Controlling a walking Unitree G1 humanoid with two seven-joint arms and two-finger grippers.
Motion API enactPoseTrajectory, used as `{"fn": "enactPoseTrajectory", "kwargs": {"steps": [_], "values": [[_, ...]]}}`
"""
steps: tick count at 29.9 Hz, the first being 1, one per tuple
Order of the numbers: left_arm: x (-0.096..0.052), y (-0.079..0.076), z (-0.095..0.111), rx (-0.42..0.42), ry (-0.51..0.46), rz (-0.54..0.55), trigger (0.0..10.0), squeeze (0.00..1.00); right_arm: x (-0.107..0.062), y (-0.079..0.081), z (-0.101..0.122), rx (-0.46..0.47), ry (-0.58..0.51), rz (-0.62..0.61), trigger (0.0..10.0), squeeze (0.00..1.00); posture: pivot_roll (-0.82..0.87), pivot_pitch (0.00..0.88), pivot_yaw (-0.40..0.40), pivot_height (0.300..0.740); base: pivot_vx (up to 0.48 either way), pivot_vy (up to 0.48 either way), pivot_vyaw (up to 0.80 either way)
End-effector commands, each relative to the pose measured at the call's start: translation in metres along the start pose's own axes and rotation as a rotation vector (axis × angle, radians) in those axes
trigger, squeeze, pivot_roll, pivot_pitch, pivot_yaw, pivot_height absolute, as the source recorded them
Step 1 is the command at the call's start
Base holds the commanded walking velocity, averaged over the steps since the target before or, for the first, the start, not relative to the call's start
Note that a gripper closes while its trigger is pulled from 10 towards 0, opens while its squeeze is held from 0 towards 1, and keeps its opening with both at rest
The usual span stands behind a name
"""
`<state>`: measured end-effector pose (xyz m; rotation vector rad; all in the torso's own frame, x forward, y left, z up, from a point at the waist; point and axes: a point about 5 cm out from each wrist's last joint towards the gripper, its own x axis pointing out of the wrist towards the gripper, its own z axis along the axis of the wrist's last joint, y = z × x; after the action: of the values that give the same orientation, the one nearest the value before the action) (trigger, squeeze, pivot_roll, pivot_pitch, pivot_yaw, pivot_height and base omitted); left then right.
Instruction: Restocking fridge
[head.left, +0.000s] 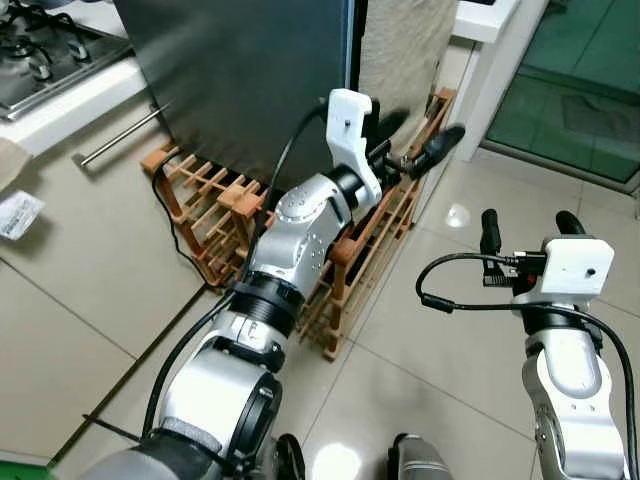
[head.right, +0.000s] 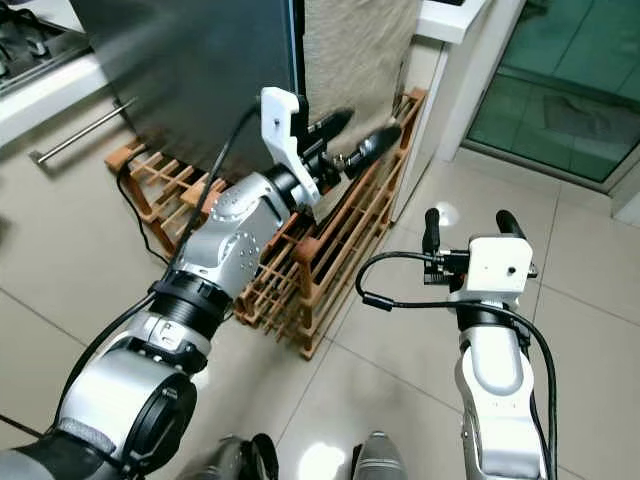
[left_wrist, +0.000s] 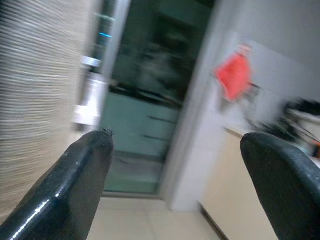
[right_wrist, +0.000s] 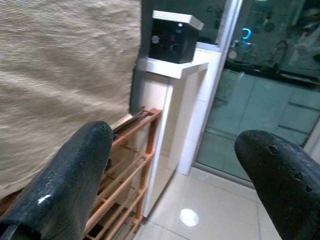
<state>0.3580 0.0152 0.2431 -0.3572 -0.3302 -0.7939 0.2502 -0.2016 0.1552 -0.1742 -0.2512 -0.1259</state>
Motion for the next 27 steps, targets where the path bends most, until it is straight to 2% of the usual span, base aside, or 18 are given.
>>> {"fn": "enactPoseTrajectory", "kwargs": {"steps": [1,3,4,7,9,12,13,15,16,17,20,22,27], "values": [[-0.008,-0.008,-0.023,-0.11,0.01,0.102,10.0,0.0,0.002,-0.002,0.004,-0.003,-0.014,-0.011,10.0,0.0,-0.27,0.128,0.087,0.723,0.0,0.0,0.0],[-0.021,0.016,-0.015,-0.043,-0.005,0.239,10.0,0.0,0.004,-0.002,0.003,-0.002,-0.015,-0.008,10.0,0.0,-0.26,0.118,0.086,0.723,0.0,0.0,0.0],[-0.021,0.016,-0.015,-0.043,-0.005,0.239,10.0,0.0,0.004,-0.002,0.003,-0.002,-0.015,-0.008,10.0,0.0,-0.26,0.118,0.086,0.723,0.0,0.0,0.0],[-0.045,0.051,-0.002,0.081,-0.002,0.446,10.0,0.0,0.012,0.0,-0.002,0.009,-0.012,-0.015,10.0,0.0,-0.23,0.089,0.092,0.723,0.0,0.0,0.0],[-0.046,0.052,-0.001,0.095,-0.001,0.457,10.0,0.0,0.013,0.0,-0.002,0.01,-0.012,-0.016,10.0,0.0,-0.23,0.089,0.092,0.723,0.0,0.0,0.0],[-0.052,0.059,-0.003,0.198,0.035,0.506,10.0,0.0,0.023,0.0,-0.001,0.016,-0.025,-0.029,10.0,0.0,-0.23,0.064,0.094,0.723,0.0,0.0,0.0],[-0.052,0.059,-0.003,0.198,0.035,0.506,10.0,0.0,0.023,0.0,-0.001,0.016,-0.025,-0.029,10.0,0.0,-0.23,0.064,0.094,0.723,0.0,0.0,0.0],[-0.059,0.064,0.0,0.274,0.038,0.53,10.0,0.0,0.032,-0.002,0.006,0.013,-0.06,-0.039,10.0,0.0,-0.23,0.043,0.099,0.723,0.0,0.0,0.0],[-0.059,0.064,0.0,0.274,0.038,0.53,10.0,0.0,0.032,-0.002,0.006,0.013,-0.06,-0.039,10.0,0.0,-0.23,0.043,0.099,0.723,0.0,0.0,0.0],[-0.071,0.069,0.006,0.313,0.026,0.554,10.0,0.0,0.038,-0.003,0.011,0.018,-0.089,-0.049,10.0,0.0,-0.23,0.028,0.096,0.723,0.0,0.0,0.0],[-0.08,0.067,0.011,0.325,0.007,0.572,10.0,0.0,0.042,-0.001,0.014,0.007,-0.111,-0.04,10.0,0.0,-0.21,0.004,0.086,0.723,0.0,0.0,0.0],[-0.079,0.059,0.016,0.375,-0.019,0.569,10.0,0.0,0.047,0.003,0.015,0.011,-0.124,-0.028,10.0,0.0,-0.19,0.0,0.076,0.723,0.0,0.0,0.0],[-0.076,0.059,0.014,0.338,-0.022,0.563,10.0,0.0,0.051,0.009,0.014,0.024,-0.125,-0.012,10.0,0.0,-0.18,0.0,0.067,0.723,0.0,0.0,0.0]]}}
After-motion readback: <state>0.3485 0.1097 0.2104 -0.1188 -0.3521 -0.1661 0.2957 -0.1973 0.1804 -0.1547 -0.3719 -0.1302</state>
